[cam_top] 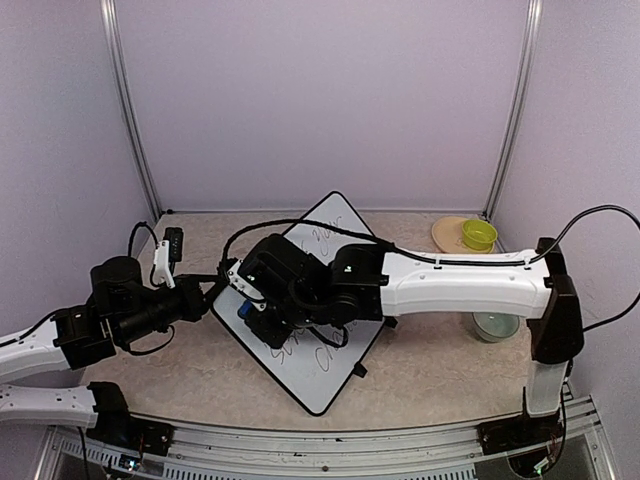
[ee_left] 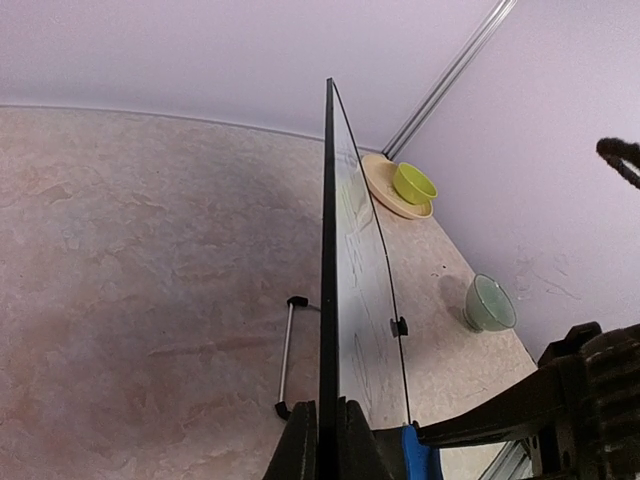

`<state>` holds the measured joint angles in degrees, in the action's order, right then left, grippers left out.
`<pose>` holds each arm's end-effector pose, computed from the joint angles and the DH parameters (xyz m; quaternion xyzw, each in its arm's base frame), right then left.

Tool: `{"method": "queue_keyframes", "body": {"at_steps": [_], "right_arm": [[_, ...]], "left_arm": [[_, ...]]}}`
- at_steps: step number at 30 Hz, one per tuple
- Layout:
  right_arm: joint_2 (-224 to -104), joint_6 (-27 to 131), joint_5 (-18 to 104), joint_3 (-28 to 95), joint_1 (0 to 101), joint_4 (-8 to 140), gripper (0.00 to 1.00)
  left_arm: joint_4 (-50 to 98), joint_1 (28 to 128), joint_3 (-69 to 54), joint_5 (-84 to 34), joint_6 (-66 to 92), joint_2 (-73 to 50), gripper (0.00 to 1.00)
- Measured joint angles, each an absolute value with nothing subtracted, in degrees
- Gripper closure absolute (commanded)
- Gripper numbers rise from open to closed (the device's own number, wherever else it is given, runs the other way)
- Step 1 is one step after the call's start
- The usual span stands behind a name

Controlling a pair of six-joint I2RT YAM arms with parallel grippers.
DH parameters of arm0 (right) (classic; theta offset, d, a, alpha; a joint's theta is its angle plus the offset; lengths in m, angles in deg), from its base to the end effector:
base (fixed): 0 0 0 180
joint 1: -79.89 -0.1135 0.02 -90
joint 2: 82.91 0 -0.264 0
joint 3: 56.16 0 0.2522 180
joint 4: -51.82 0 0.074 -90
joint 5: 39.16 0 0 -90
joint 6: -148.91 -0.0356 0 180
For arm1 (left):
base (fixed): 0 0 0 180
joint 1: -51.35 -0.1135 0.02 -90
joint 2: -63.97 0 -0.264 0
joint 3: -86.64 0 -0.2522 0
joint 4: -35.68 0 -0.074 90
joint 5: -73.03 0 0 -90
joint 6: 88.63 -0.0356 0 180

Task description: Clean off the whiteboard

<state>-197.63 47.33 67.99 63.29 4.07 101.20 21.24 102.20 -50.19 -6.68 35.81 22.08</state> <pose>0.1225 0.4420 0.2982 -0.4364 0.8033 0.1639 0.3706 0.1197 -0.1369 0.2706 0.0562 0.7803 -0.3676 0.5029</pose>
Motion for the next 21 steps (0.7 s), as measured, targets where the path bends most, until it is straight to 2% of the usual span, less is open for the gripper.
{"method": "queue_keyframes", "body": {"at_steps": [5,10,21], "right_arm": [[-194.26,45.74,67.66,56.71,5.06,100.08,0.77],[-193.96,45.39,67.07,56.58,5.52,100.24,0.77],[-200.14,46.85,67.38,70.83,7.86,103.86,0.77]], "left_arm": [[21.61,102.20,-50.19,-6.68,35.81,21.93,1.00],[21.76,102.18,-50.19,-6.66,35.83,21.93,1.00],[21.89,102.25,-50.76,-6.97,36.31,23.06,1.00]]}}
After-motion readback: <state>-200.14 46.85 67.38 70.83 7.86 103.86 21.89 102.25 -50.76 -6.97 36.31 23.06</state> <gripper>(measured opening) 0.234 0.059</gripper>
